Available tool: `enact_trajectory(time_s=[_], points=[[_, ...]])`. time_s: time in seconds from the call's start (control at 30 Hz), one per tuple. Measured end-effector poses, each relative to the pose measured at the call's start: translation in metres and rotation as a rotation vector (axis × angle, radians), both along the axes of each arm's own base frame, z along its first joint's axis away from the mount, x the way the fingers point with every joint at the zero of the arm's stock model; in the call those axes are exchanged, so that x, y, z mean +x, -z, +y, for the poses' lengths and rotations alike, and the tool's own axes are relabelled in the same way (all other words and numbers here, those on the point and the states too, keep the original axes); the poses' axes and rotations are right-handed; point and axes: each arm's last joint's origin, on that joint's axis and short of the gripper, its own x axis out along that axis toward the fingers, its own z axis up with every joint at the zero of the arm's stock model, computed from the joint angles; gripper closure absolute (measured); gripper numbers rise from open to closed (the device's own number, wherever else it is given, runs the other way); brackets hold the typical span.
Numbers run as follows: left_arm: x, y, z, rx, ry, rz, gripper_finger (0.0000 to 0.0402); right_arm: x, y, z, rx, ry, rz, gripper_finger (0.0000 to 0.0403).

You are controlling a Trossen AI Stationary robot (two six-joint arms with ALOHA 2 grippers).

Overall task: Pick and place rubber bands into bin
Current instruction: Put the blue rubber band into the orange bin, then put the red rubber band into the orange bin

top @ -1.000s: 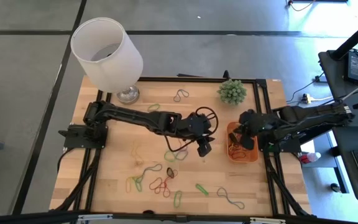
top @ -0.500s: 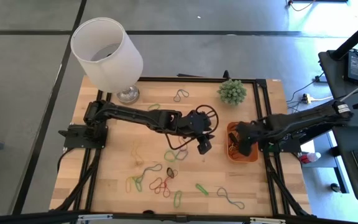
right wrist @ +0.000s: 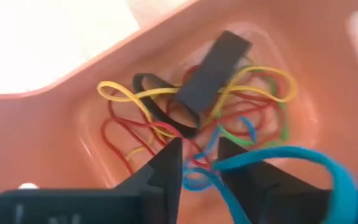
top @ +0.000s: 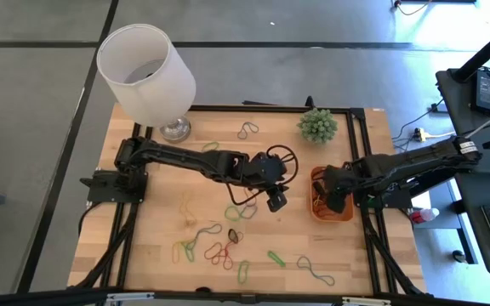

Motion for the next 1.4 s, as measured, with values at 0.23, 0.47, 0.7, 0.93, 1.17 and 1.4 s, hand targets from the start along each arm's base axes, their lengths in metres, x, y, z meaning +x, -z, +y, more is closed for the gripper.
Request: enact_trajectory(time_s=[0.23, 0.47, 0.7, 0.93, 1.17, 1.4], points=[[-0.002, 0.002, -0.002, -0.004, 0.000, 0.021, 0.0247, 0.001, -0.023, -0.002, -0.061, -0.009, 0.005, 0.0249], [-0.002, 0.002, -0.003, -0.006, 0.000, 0.020, 0.0247, 0.002, -0.032, -0.001, -0.043, -0.040, -0.003, 0.0240], [-0.002, 0.002, -0.006, -0.019, 0.004, 0.022, 0.0247, -0.001, -0.032, -0.002, -0.067, -0.006, 0.025, 0.0240], [-0.018, 0.000, -0.008, 0.009, 0.025, 0.139, 0.0271, -0.001, -0.032, -0.002, -0.056, 0.016, 0.014, 0.0240], [-0.034, 0.004, -0.032, 0.135, 0.175, 0.273, 0.0380, -0.001, -0.035, -0.002, -0.027, 0.095, -0.023, 0.0240], [-0.070, 0.000, -0.036, 0.196, 0.230, 0.319, 0.0400, 0.006, -0.038, 0.001, 0.055, 0.132, -0.086, 0.0240]])
